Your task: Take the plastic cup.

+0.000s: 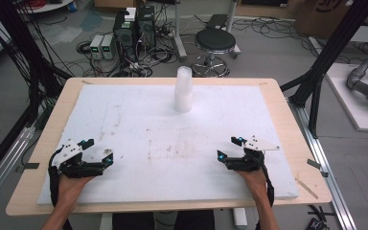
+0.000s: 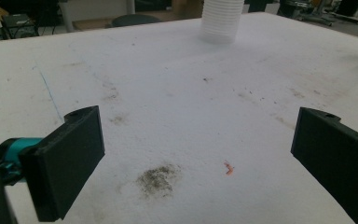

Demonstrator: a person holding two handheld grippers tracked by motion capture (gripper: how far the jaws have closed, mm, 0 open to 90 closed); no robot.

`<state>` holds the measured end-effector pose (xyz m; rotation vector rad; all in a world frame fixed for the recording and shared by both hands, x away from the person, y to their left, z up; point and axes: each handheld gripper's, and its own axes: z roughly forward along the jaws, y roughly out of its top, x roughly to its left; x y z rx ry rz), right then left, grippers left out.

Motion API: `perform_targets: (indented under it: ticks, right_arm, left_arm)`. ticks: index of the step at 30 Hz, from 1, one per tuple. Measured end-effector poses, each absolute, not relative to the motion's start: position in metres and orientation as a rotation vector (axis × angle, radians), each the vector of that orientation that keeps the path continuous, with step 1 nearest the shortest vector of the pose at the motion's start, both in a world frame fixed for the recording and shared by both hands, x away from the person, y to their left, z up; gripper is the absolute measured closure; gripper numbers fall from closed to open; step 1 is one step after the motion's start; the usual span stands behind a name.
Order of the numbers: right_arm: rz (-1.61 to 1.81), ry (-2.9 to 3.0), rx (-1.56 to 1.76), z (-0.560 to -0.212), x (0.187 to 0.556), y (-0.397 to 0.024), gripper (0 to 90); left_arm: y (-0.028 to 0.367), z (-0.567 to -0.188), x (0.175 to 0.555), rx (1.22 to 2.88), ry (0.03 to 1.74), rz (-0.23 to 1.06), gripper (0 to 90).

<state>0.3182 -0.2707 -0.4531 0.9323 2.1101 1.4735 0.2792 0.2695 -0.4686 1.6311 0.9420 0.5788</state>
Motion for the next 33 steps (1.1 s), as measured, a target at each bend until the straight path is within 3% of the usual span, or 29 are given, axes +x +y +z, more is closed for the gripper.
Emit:
perform_targets:
  ticks: [25, 33]
  right_arm:
    - [1.491, 2.139, 0.952, -0.451, 0.319, -0.272, 16.8]
    - [1.514, 2.132, 0.901, -0.427, 0.319, -0.272, 16.8]
  left_arm:
    - [0.269, -0.469, 0.279, 1.637, 0.940, 0.587, 2.5]
    - [0.269, -0.468, 0.279, 1.638, 0.943, 0.583, 2.5]
